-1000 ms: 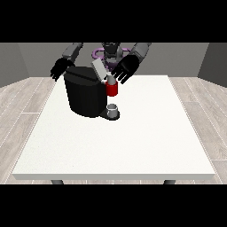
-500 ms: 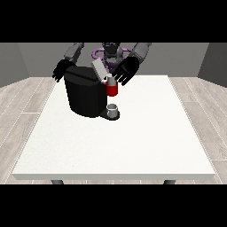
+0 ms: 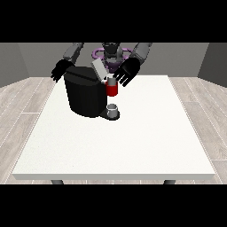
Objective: Insert the coffee pod into the coffee machine and close the lid
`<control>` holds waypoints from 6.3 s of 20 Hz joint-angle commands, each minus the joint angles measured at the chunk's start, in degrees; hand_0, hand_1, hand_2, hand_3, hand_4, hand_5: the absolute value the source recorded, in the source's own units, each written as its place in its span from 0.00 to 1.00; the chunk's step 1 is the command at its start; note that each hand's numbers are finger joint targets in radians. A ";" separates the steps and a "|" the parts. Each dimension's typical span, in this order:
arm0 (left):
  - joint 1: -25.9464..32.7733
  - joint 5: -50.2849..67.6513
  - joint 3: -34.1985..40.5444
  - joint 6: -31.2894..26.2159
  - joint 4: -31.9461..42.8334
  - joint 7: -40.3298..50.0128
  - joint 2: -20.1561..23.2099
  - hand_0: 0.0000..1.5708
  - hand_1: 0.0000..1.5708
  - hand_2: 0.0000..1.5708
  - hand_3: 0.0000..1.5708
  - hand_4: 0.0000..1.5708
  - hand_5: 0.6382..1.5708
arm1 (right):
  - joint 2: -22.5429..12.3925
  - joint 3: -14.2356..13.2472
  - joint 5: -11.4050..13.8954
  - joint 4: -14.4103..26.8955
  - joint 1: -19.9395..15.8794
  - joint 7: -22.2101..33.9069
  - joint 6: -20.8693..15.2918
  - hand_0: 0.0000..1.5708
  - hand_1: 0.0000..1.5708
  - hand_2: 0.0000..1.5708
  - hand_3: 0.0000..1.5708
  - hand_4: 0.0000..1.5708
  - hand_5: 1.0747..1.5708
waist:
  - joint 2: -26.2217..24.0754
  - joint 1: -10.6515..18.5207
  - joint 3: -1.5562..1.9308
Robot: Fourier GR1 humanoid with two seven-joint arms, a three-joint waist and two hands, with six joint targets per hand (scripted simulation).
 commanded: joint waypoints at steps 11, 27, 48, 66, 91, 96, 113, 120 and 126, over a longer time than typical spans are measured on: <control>-0.67 -1.92 -0.19 -0.05 0.69 -2.53 2.20 0.67 0.67 0.71 0.61 0.23 1.00 | 1.36 1.77 2.02 -1.54 -1.68 3.47 -2.95 0.00 0.00 0.00 0.00 0.26 1.00 | 0.83 0.60 -0.09; 1.64 -6.11 -4.62 -2.72 -0.63 -1.92 -1.20 0.00 0.00 0.00 0.00 0.00 1.00 | -0.46 -1.92 -0.30 2.20 -1.66 2.57 -2.05 0.00 0.00 0.00 0.00 0.28 1.00 | -2.76 2.63 -0.06; 12.25 14.17 12.16 -3.95 -3.64 -3.10 -12.70 0.00 0.00 0.00 0.00 0.17 1.00 | 0.25 -5.10 -2.07 7.28 9.51 -3.75 -2.34 0.00 0.00 0.00 0.00 0.28 1.00 | -15.99 11.62 -0.14; 37.07 25.29 15.20 -8.94 -9.03 -5.81 -19.30 0.00 0.00 0.00 0.00 0.00 1.00 | -7.36 -0.43 -1.92 -4.75 11.34 6.23 6.97 0.00 0.00 0.00 0.00 0.00 1.00 | -31.56 18.47 -0.11; 48.38 35.18 5.11 -4.68 -36.44 2.43 -23.93 0.00 0.00 0.00 0.00 0.00 1.00 | -6.29 -0.21 -1.13 2.58 -5.25 5.17 11.90 0.00 0.00 0.00 0.00 0.00 1.00 | -16.29 23.34 -0.07; 50.43 37.08 5.36 -7.06 -41.67 5.17 -20.72 0.00 0.00 0.00 0.00 0.00 1.00 | -7.10 -2.08 -1.54 7.57 -9.40 5.08 12.56 0.00 0.00 0.00 0.00 0.00 1.00 | -15.11 24.25 -0.07; 53.07 39.09 4.77 -4.68 -42.79 0.84 -17.90 0.00 0.00 0.00 0.00 0.00 1.00 | -8.51 -2.70 1.77 17.09 -17.43 -0.60 14.40 0.00 0.00 0.00 0.00 0.00 1.00 | -9.53 22.13 -0.08; 52.37 39.65 3.53 -3.50 -46.21 5.02 -18.06 0.00 0.00 0.00 0.00 0.00 1.00 | -7.43 -1.55 2.71 19.13 -18.38 -0.04 14.92 0.00 0.00 0.00 0.00 0.00 1.00 | -10.36 23.89 -0.08; 51.51 38.22 3.05 -0.75 -44.14 2.46 -18.65 0.00 0.00 0.00 0.00 0.09 1.00 | -5.80 0.00 5.21 19.60 -21.96 1.00 12.51 0.00 0.00 0.00 0.00 0.00 1.00 | -9.75 23.63 -0.08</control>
